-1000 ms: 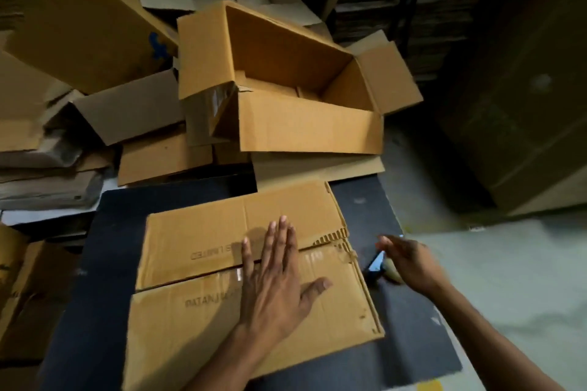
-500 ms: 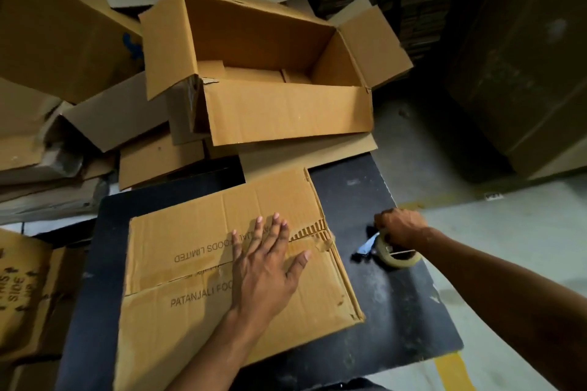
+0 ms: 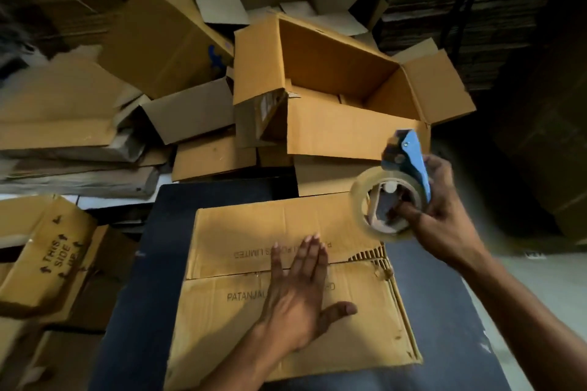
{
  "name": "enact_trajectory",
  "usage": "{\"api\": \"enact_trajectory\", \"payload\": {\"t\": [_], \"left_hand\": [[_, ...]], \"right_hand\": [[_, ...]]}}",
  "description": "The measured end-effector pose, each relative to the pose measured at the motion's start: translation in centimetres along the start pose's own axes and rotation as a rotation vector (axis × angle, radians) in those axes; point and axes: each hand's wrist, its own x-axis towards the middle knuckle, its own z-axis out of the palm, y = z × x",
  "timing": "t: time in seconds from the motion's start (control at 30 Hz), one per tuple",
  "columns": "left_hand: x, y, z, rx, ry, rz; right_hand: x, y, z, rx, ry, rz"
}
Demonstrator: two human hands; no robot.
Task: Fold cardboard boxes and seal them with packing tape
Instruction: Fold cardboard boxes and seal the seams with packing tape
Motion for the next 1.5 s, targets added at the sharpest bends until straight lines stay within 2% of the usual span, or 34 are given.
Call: {"api": "enact_trajectory", "payload": {"t": [0.17,0.33,0.53,0.6,0.7,0.77,0.83,0.87,1.0,1.07,1.2,1.33,1.43,1.5], "left_hand": [[-4.9,-5.3,1.0,0.019,0.04,-0.246],[-5.6,-6.9,1.5,-0.019,0.061,-0.246],[-5.5,-7.6,-0.3,-0.124,-0.015,-0.263],[-5.4,-8.6,-1.9,-0.327,0.075,-0.288],[-4.7,-8.8,-6.2,-1.018,0.321,-0.474],[-4.0,-8.2,-8.8,-1.437,0.26,-0.551],[-4.0,-7.6,-10.8,-1.592,0.137,-0.585],[-4.3,-7.4,-11.7,-1.61,0.128,-0.592],[-6.5,-8.3,-12.7,-1.636,0.307,-0.638],[-7.7,-9.3,-12.7,-1.815,0.36,-0.75],[-9.4,-11.3,-12.8,-2.263,0.33,-0.908],[-9.7,-12.7,-11.9,-2.256,0.419,-1.02],[-9.5,-14.1,-11.2,-2.001,0.546,-1.134],[-9.6,-15.1,-10.7,-1.832,0.63,-1.151]], "right_hand": [[-0.8,1.1,8.7,-0.118,-0.141,-0.057],[-1.9,3.0,13.1,-0.295,-0.226,-0.11],[-2.6,4.4,13.8,-0.448,-0.247,-0.195],[-2.6,4.5,13.9,-0.448,-0.245,-0.192],[-2.8,3.4,13.9,-0.495,-0.259,-0.235],[-3.3,2.3,14.3,-0.592,-0.248,-0.305],[-3.7,1.3,15.1,-0.726,-0.266,-0.35],[-3.9,0.8,15.7,-0.792,-0.289,-0.352],[-3.9,-2.1,17.6,-0.98,-0.321,-0.408],[-3.8,-4.2,18.2,-1.012,-0.325,-0.436],[-3.7,-6.8,20.2,-0.974,-0.366,-0.478],[-3.5,-8.1,22.5,-0.958,-0.398,-0.525],[-2.9,-8.9,23.2,-0.964,-0.476,-0.546],[-2.5,-8.9,22.9,-0.999,-0.558,-0.556]]}}
